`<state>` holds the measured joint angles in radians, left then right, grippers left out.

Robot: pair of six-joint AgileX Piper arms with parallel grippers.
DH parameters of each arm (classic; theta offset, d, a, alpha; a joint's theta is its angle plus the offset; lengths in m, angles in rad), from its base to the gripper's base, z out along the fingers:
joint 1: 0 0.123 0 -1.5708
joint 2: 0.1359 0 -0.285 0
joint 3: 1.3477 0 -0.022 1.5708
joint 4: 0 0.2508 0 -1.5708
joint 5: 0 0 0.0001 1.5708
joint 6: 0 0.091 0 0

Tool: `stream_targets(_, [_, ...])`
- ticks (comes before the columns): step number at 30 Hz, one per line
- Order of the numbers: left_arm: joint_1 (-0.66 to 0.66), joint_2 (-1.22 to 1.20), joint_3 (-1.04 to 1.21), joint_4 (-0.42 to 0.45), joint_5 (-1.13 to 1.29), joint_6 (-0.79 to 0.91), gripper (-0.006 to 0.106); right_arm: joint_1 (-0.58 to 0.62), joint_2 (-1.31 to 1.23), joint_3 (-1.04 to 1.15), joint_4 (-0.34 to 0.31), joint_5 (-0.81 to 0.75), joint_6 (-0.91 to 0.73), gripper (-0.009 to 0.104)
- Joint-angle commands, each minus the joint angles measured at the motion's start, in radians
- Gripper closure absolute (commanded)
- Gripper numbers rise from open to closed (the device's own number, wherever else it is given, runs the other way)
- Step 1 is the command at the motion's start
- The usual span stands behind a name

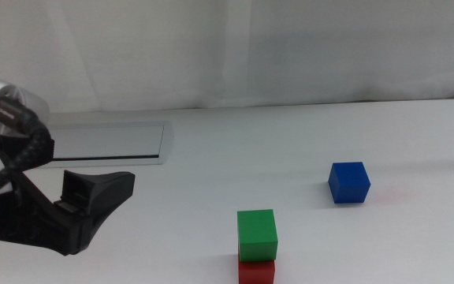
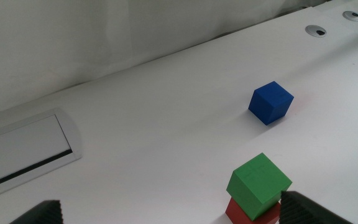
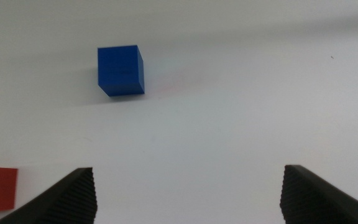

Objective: Stack red cubes first, then green, then blue cubes in a specific spot.

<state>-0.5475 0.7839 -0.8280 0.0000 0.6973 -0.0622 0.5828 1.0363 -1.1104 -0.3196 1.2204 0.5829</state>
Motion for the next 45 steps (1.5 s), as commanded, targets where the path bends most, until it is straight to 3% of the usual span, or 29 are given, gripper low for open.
stream_targets(1, [-0.010,-0.004,0.004,-0.015,-0.006,0.002,0.014,-0.004,0.048,0.006,-0.018,0.034,-0.008,0.015])
stream_targets(11, [-0.010,-0.004,0.004,-0.015,-0.006,0.002,0.014,-0.004,0.211,0.006,-0.008,-0.173,-0.004,0.015])
stream_targets(26, [-0.010,-0.004,0.004,-0.015,0.002,0.002,0.014,-0.006,0.278,0.006,-0.001,-0.233,-0.006,0.015])
stream_targets(32, [-0.010,-0.004,0.004,-0.015,0.002,0.002,0.014,-0.026,0.337,0.006,-0.026,-0.281,-0.008,0.015])
stream_targets(38, [-0.010,-0.004,0.004,-0.015,0.004,0.002,0.014,-0.124,0.411,0.006,0.045,-0.357,-0.043,0.016])
stream_targets(45, [-0.010,-0.004,0.004,-0.015,0.004,0.002,0.014,-0.124,0.499,0.006,0.049,-0.446,-0.060,0.016])
